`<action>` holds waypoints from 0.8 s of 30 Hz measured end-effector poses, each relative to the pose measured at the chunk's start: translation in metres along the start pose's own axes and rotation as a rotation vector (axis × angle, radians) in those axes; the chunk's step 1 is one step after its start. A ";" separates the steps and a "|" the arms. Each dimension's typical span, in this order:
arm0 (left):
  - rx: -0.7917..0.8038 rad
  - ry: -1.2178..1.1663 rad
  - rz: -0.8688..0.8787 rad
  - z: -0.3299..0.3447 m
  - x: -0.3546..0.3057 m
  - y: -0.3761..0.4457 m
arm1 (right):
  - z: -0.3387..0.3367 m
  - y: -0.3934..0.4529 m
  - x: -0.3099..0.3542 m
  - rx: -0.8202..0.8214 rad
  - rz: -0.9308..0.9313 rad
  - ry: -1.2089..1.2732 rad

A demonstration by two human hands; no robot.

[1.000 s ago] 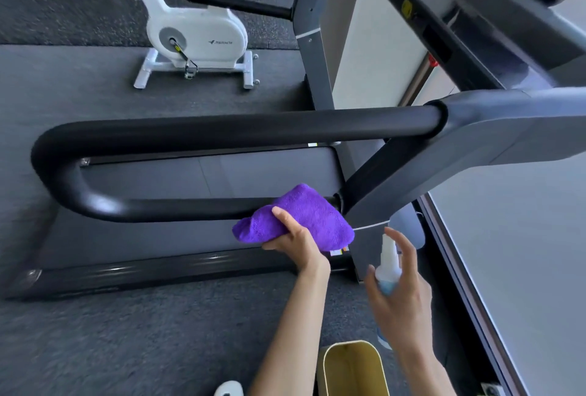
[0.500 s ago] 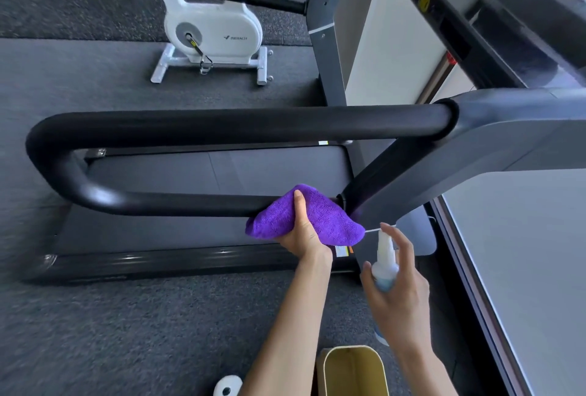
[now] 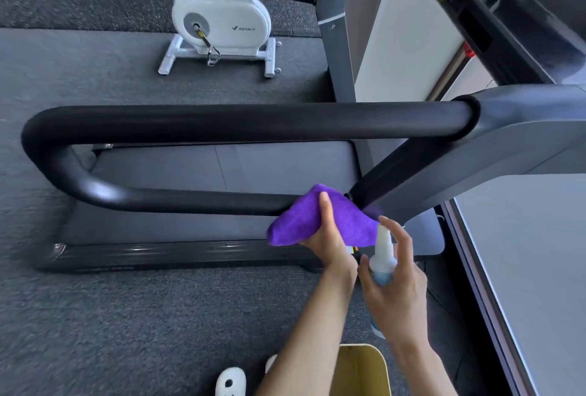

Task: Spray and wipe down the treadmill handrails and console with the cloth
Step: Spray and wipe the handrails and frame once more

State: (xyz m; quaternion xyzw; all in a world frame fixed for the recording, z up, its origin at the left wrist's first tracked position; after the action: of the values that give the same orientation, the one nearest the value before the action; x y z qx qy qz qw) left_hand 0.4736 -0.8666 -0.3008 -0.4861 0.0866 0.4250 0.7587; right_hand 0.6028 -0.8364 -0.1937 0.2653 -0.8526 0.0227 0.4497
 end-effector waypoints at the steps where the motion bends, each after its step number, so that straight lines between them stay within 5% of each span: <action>1: 0.021 0.014 -0.030 0.002 0.007 -0.001 | -0.001 -0.001 -0.001 -0.005 -0.001 0.004; 8: 0.026 0.160 -0.054 -0.017 -0.020 0.022 | 0.017 0.004 0.005 0.049 -0.021 -0.012; 24: 0.000 0.227 0.370 -0.093 -0.241 0.094 | 0.087 -0.013 0.089 0.120 -0.105 -0.010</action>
State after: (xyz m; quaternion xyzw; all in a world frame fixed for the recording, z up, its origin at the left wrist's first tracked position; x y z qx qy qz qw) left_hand 0.2811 -1.0617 -0.2799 -0.5066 0.2590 0.4995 0.6533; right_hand 0.5028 -0.9105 -0.1787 0.3360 -0.8369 0.0487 0.4293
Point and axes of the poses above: each hand's wrist, its own y-axis towards the middle knuckle, its own z-axis out of the palm, x = y × z, the point moved 8 cm from there along y, towards the middle knuckle, and after that the axes turned 1 degree about x, right-handed, at the moved point
